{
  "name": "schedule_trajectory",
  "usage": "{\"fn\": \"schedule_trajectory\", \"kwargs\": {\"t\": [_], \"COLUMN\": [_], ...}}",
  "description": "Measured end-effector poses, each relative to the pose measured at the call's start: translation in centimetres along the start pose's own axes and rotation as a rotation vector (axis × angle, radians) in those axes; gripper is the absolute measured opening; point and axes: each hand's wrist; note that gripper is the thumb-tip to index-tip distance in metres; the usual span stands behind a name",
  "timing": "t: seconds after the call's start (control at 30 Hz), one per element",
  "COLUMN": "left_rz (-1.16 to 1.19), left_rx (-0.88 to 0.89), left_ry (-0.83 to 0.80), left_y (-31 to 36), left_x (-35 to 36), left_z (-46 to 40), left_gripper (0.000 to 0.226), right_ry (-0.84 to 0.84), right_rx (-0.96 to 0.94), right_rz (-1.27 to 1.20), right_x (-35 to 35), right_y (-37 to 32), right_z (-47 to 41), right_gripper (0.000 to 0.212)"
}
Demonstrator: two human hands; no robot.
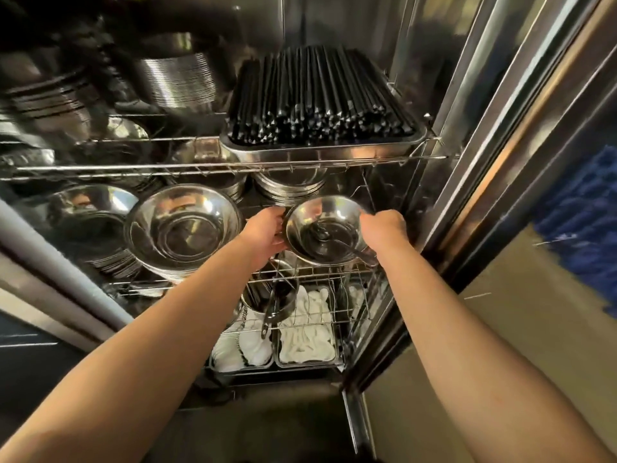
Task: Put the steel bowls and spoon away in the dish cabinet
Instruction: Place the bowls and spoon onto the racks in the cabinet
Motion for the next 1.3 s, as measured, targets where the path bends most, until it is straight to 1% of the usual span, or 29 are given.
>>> {"fn": "schedule_trajectory", "kwargs": {"t": [0.13,0.23,0.3,0.4,0.53,0.6,0.7,0.77,0.87,0.9,0.97,1.07,1.13,1.2,1.3], "left_rz": [0.016,0.025,0.006,-0.005,0.026,0.024,-0.038,-0.070,-0.110,-0.169,-0.367,-0.677,-0.849,-1.091,-1.421], "left_rx": [-0.024,-0.012,-0.008,0.010,0.008,0.017,0.044,0.070,0.076,0.107,0.234,0.457,0.577,0.657,0.714], "left_ry": [-0.047,-0.072,-0.090,-0.113,-0.103,-0.125,-0.159,-0.181,-0.130,-0.108,-0.097,-0.079,-0.080,-0.076,-0.036], "left_y": [-0.2,-0.5,-0.8,-1.2,-1.5,-1.6,-1.6,-1.8,-2.1,-2.2,-2.4,-3.0,-3.7,-4.7,-6.4], "left_x": [0.3,0.6,0.6,0.6,0.6,0.6,0.4,0.0,-0.9,-1.2,-1.6,-3.2,-4.6,-5.9,-7.2], "left_z": [-1.1,-1.7,-2.1,-2.8,-3.2,-3.4,-3.3,-3.5,-4.1,-4.1,-3.6,-2.5,-1.7,-0.8,0.6], "left_gripper": [0.018,0.017,0.014,0.016,0.019,0.019,0.020,0.016,0.050,0.056,0.056,0.059,0.065,0.077,0.096], "right_ry": [0.012,0.017,0.013,-0.008,0.008,0.005,0.004,-0.005,-0.024,-0.031,-0.037,-0.006,-0.009,-0.033,-0.049], "right_rx": [-0.004,0.018,0.020,0.023,0.015,0.016,0.016,0.008,-0.007,-0.018,-0.054,-0.172,-0.261,-0.347,-0.465], "right_rz": [0.037,0.081,0.101,0.115,0.107,0.120,0.154,0.171,0.198,0.210,0.244,0.345,0.416,0.465,0.548], "right_x": [0.5,0.8,0.9,1.1,1.3,1.3,1.4,1.5,1.5,1.4,1.2,1.1,1.1,1.3,1.7], "right_y": [0.4,0.7,0.8,0.7,0.7,0.7,0.9,0.9,0.8,0.8,0.8,0.5,0.5,0.6,0.6], "right_z": [-1.1,-1.7,-1.8,-1.9,-1.9,-1.8,-2.0,-2.0,-1.9,-1.8,-1.6,-0.9,-0.6,-0.2,0.2], "right_gripper": [0.034,0.041,0.043,0.045,0.045,0.047,0.049,0.049,0.052,0.053,0.051,0.043,0.044,0.044,0.043]}}
Point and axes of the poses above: each hand's wrist, its own z-axis away from the middle knuckle, its own x-axis out of the palm, y = z × x, and after that the axes turned 8 degrees about y, right-handed
